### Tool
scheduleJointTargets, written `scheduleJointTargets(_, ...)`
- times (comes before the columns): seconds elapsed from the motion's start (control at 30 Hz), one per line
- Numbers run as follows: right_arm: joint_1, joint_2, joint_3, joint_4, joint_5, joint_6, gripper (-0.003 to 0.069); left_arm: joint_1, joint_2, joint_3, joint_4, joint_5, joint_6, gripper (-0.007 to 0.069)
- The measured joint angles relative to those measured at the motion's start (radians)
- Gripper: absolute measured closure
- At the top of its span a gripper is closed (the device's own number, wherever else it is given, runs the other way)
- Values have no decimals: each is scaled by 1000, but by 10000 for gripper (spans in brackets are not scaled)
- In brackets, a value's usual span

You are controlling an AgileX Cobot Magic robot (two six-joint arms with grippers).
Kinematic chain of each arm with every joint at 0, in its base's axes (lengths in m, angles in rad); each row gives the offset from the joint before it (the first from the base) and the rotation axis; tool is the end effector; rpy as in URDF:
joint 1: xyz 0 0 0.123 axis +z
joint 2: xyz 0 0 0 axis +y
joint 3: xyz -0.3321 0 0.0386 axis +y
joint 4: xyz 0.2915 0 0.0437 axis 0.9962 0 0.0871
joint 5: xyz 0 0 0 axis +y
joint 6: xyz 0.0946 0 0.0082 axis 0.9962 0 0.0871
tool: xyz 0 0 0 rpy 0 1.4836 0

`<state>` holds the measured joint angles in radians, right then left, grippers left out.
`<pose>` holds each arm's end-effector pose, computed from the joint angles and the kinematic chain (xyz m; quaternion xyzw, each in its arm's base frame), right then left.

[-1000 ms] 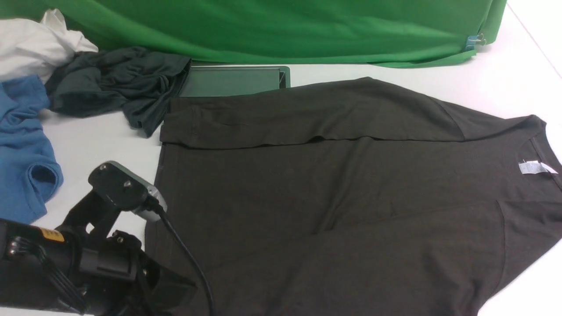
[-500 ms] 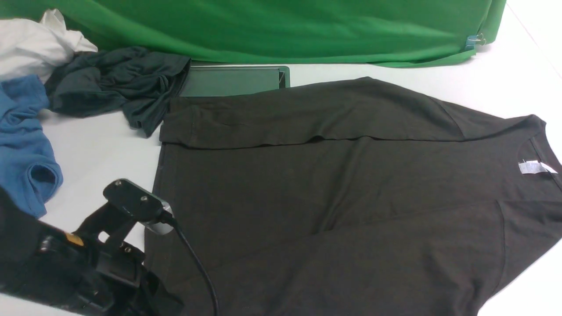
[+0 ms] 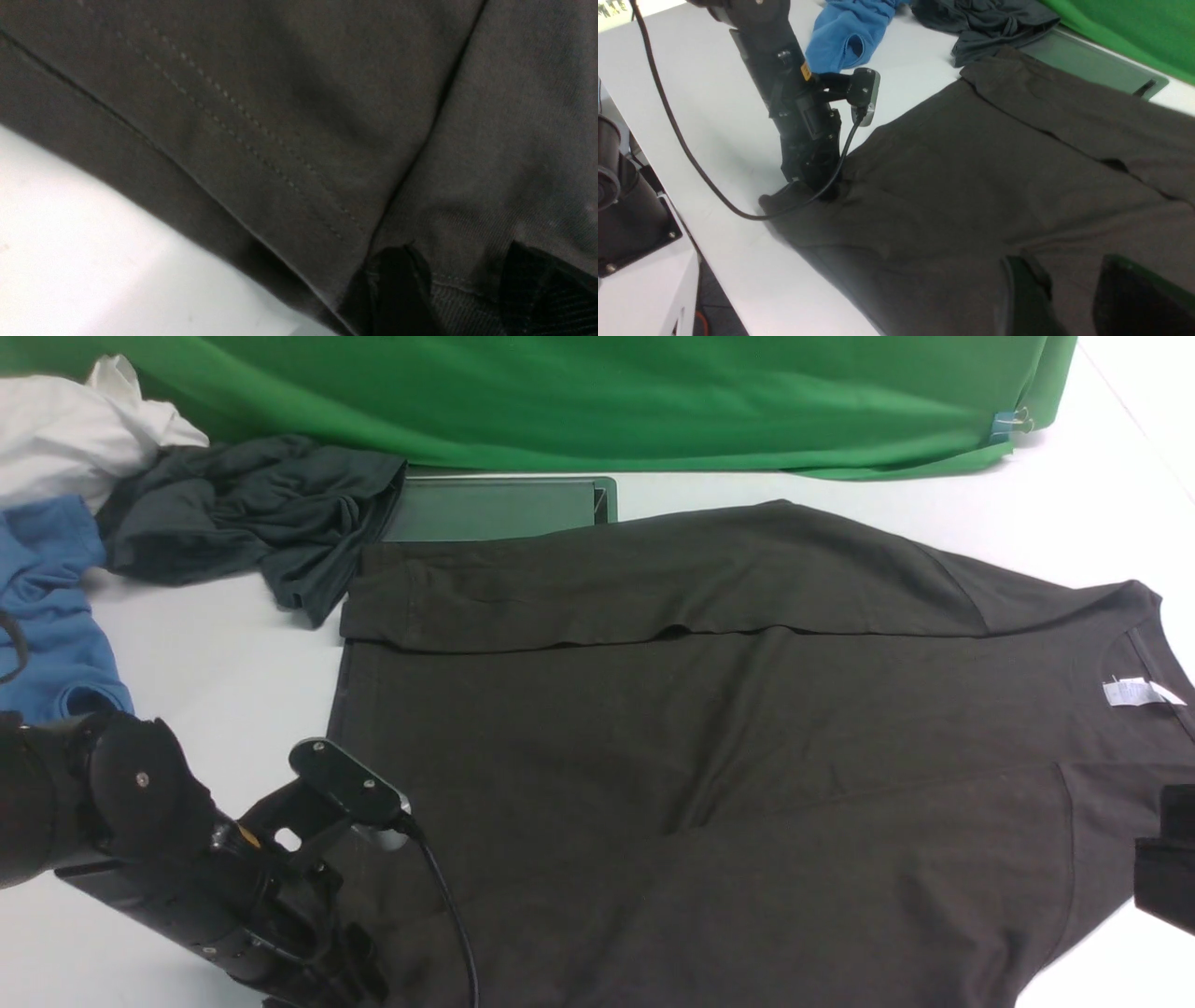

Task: Fold a long-sleeved shirt on a white desktop.
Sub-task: 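Grasp the left edge of the dark T-shirt lying flat on the table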

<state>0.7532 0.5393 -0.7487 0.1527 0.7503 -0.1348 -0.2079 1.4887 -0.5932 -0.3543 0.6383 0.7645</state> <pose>0.0633 0.0729 0.3890 -0.3454 0.7721 0.2310 0.4809 0.2325 -0.0691 0.1651 0.3399 0.9316 -0.0924 0.0899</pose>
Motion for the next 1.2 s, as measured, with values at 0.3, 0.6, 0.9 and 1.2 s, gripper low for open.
scheduleJointTargets(0.3,4,0,0,-1,-1,-9,426,0,0,0,9,-41,8,470)
scheduleJointTargets(0.6,4,0,0,-1,-1,-9,421,0,-94,-35,14,49,7,608)
scheduleJointTargets(0.9,4,2,0,-1,-8,-9,421,0,-127,-40,17,16,8,563)
scheduleJointTargets(1.2,4,2,0,-1,-10,-9,421,0,19,-39,15,-62,58,321)
